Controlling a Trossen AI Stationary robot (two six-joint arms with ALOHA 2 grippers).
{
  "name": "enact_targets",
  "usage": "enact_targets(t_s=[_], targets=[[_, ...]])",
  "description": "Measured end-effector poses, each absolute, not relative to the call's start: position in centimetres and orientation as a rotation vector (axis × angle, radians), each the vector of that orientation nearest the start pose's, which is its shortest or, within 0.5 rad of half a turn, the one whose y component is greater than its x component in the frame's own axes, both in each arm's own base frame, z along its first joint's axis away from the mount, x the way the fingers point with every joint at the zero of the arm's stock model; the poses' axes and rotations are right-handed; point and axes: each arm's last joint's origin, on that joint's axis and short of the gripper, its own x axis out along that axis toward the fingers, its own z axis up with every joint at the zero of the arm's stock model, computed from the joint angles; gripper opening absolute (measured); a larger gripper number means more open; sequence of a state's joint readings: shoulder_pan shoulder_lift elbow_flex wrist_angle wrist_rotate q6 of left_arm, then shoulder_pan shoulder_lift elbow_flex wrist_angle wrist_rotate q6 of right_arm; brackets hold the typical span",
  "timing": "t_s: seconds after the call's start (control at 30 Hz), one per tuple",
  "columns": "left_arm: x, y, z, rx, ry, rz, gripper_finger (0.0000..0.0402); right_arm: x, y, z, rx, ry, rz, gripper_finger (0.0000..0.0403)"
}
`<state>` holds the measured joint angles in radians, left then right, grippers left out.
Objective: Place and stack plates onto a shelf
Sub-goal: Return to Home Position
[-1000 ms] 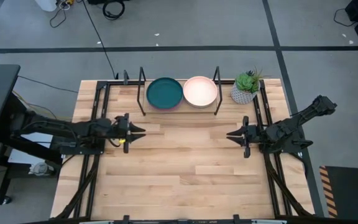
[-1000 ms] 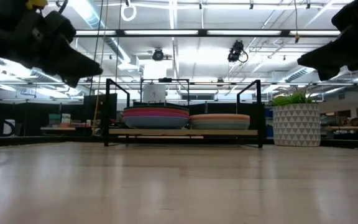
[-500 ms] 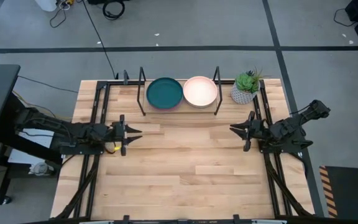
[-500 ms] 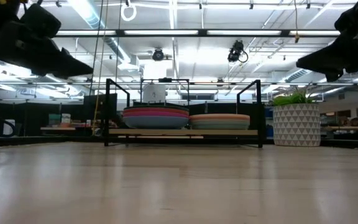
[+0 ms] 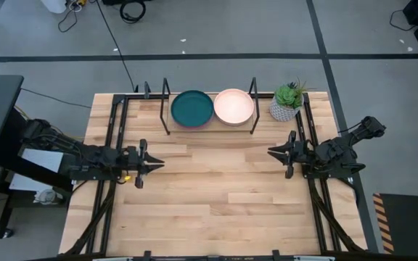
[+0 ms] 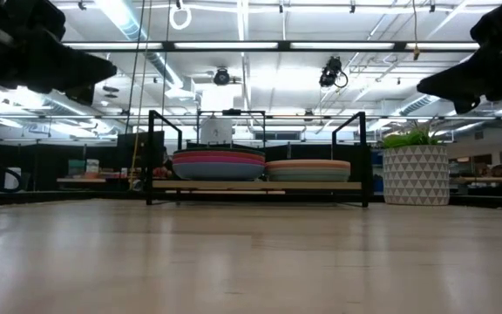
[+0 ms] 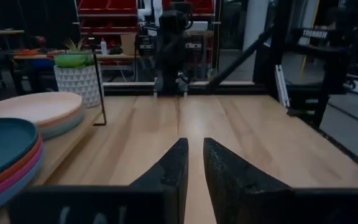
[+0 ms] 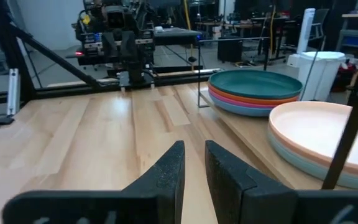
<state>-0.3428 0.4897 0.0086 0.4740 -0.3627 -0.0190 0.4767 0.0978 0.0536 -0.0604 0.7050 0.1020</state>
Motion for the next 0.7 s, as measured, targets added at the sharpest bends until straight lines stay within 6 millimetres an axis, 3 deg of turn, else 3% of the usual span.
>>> enact_targets(t_s=[0.2,0.7], targets=[[12.29,-3.29,16.88,-0.096,-0.015,0.019,0.0055,9.23,2.72,16.90,0.044,0.077,-0.206,0.0069],[12.29,-3.29,16.86,-0.097,-0.014,0.019,0.0055,9.23,2.72,16.90,0.044,0.077,-0.206,0.0069]])
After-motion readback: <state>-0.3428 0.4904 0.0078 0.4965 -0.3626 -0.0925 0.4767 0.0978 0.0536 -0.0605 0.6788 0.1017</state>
